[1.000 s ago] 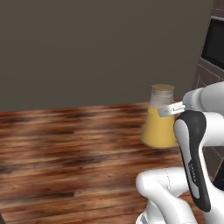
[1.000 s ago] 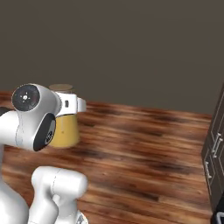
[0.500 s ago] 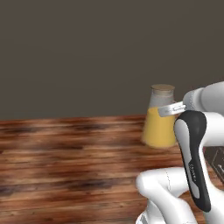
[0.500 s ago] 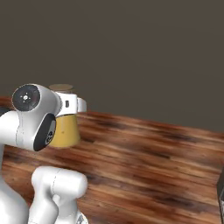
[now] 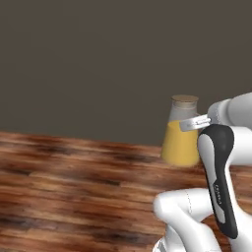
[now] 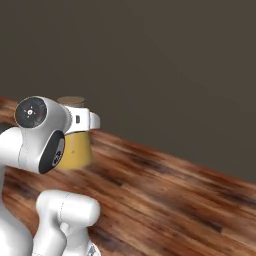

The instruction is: There is a tray on the dining counter. Grab the cup, mug, and pitcher and place them on the tray. The pitcher may be placed next to the tray if it cannot fit the tray.

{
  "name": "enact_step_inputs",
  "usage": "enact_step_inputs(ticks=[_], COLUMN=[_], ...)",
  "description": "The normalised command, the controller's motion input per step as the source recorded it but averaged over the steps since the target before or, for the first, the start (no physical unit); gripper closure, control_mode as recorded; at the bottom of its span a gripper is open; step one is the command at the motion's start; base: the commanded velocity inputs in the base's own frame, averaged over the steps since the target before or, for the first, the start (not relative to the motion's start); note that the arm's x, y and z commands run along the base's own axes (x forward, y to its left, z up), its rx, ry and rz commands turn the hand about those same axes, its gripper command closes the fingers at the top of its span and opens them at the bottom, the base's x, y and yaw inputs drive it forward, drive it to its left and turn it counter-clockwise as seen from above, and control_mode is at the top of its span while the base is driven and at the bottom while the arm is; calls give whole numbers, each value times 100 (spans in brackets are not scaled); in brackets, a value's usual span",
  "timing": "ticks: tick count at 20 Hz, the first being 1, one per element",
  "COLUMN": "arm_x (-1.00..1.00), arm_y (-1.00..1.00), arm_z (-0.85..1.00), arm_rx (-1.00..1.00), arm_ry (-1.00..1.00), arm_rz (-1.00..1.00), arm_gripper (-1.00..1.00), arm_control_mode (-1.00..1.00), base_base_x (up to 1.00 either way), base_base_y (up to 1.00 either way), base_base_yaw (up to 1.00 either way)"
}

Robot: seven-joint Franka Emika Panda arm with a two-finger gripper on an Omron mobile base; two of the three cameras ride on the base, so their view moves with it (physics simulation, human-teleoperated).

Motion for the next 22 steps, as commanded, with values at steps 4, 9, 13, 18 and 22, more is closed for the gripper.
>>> enact_step_inputs(ticks=[4,9,13,18,22], arm_x=[0,0,0,0,0], arm_y=[0,0,0,0,0], arm_z=[0,0,0,0,0], arm_rx=[0,0,0,0,0], arm_ry=[0,0,0,0,0], arm_rz=[0,0,0,0,0], arm_gripper=[100,100,100,100,100], arm_control_mode=[100,100,100,100,100], base_base_x=[100,100,100,100,100], base_base_y=[-22,-23,-17,-9,-7], base_base_yaw=[51,52,51,51,51])
